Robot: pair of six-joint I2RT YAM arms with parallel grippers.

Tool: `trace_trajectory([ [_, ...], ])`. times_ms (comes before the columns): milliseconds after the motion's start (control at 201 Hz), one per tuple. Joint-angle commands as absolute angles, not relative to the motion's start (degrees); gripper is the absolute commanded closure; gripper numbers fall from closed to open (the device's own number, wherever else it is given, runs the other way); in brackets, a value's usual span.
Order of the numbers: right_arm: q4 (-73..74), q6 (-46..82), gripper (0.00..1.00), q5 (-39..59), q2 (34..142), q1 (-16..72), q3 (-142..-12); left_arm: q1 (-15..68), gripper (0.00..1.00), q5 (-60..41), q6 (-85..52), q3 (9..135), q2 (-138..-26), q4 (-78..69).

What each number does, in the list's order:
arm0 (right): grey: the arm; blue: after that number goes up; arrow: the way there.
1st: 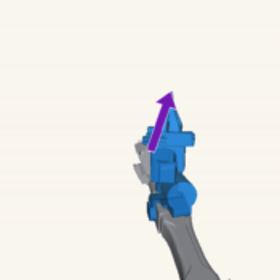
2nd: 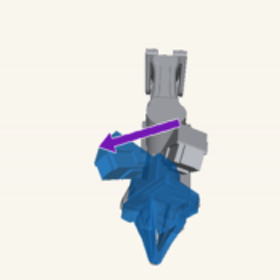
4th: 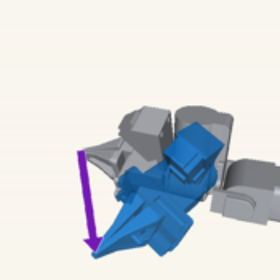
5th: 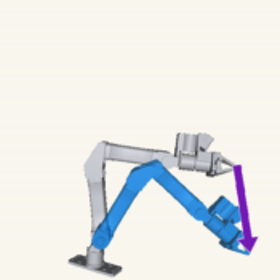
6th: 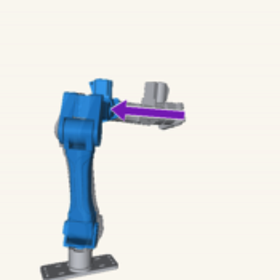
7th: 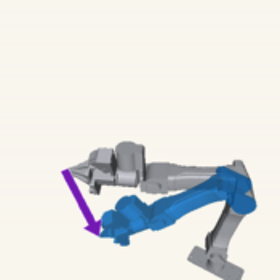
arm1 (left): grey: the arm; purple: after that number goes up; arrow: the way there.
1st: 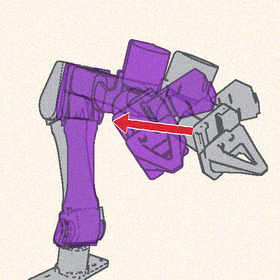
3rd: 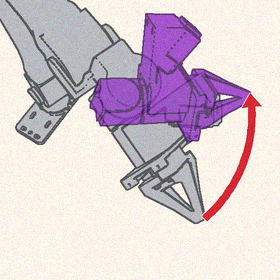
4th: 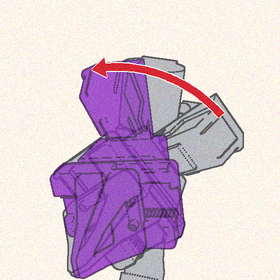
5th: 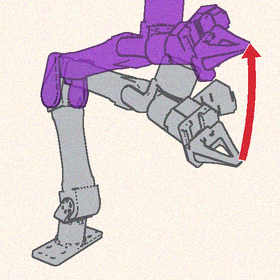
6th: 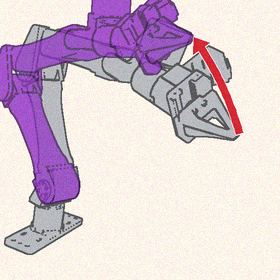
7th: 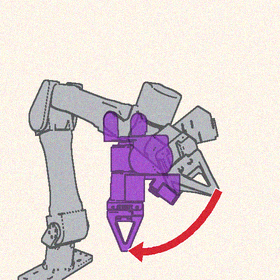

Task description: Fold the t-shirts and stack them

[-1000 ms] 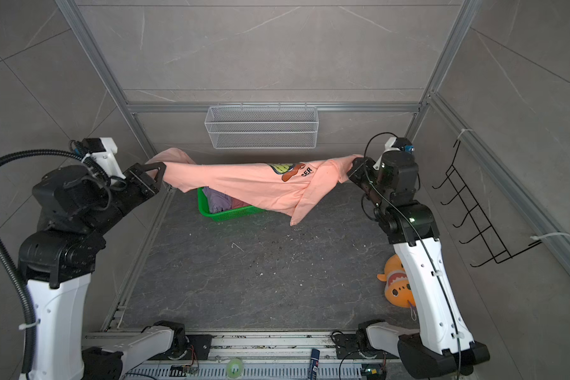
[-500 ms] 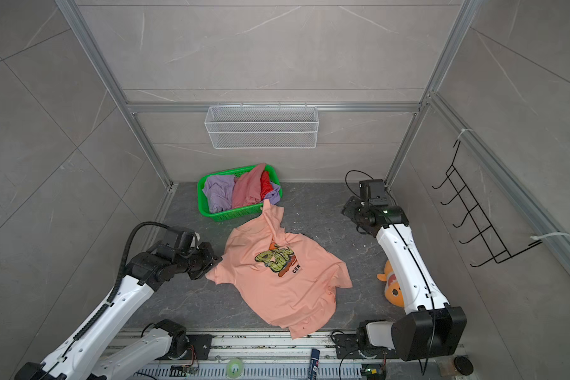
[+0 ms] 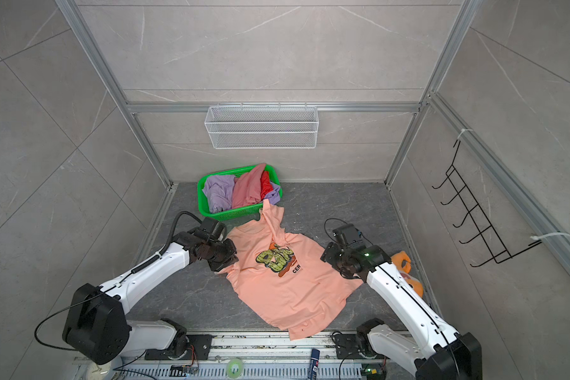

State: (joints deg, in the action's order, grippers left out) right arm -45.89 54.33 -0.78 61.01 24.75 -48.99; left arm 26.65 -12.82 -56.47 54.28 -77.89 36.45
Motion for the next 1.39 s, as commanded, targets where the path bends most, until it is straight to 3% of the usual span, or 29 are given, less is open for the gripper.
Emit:
trace_trajectory([
  [0,-44.3,65.8,0.28,-3.7,62.0,29.8,-44.6,26.8,1.0,-14.7,-54.5,56.5,-78.5,33.9],
  [334,-27.8,69.4,0.28,-2.9,78.5,34.6,-41.6,26.8,1.0,-14.0,-55.8,53.2,-78.3,32.0],
  [682,-23.2,63.5,0.28,-4.0,99.1,31.8,-53.3,26.8,1.0,-10.9,-60.7,47.8,-73.0,29.0],
  [827,-21.0,56.0,0.28,-2.0,107.8,26.1,-62.9,27.2,1.0,-11.2,-61.8,49.1,-77.1,25.6],
  [1041,-27.1,41.6,0.29,-0.2,121.7,22.7,-89.7,29.1,1.0,-10.8,-64.0,51.8,-83.8,21.1],
  [1195,-33.7,38.9,0.29,-3.5,121.5,22.3,-99.8,30.3,1.0,-12.5,-64.2,53.2,-87.0,19.9],
  [1389,-36.5,38.3,0.27,-7.3,108.5,22.0,-93.0,32.8,1.0,-12.6,-60.3,58.1,-87.2,25.3],
])
